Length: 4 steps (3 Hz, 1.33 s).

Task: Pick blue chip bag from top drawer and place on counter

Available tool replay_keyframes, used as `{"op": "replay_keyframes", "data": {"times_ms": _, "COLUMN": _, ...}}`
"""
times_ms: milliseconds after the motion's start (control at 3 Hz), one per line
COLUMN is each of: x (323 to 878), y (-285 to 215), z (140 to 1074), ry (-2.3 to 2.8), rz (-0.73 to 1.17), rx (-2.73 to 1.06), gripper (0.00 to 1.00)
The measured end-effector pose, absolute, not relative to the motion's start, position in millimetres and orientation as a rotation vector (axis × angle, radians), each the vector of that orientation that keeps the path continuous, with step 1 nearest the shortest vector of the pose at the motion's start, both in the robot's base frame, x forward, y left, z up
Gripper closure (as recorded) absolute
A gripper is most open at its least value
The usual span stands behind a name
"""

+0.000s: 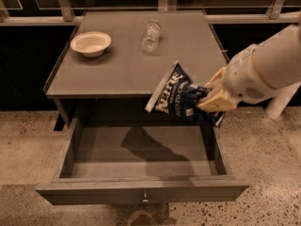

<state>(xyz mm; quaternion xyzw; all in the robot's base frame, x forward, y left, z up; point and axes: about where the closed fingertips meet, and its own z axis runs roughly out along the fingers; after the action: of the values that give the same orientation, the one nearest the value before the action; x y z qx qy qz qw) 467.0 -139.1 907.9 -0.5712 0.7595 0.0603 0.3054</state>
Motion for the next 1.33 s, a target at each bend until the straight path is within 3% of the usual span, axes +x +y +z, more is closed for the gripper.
{"op": "replay_keyframes", "data": {"times_ms": 333, "x": 485, "y": -140, "z": 974, "ry": 1.901, "rz": 0.071, "rx": -1.541, "gripper": 1.00}}
{"op": "replay_keyframes", "data": {"times_ms": 1000, "x": 490, "y": -142, "z": 970, "ry": 1.863, "rz": 0.083, "rx": -1.489, "gripper": 1.00}}
{"op": "replay_keyframes", "data": {"times_ms": 1333, "x": 524, "y": -147, "z": 967, "ry": 1.802, "rz": 0.075, "rx": -1.449, "gripper": 1.00}}
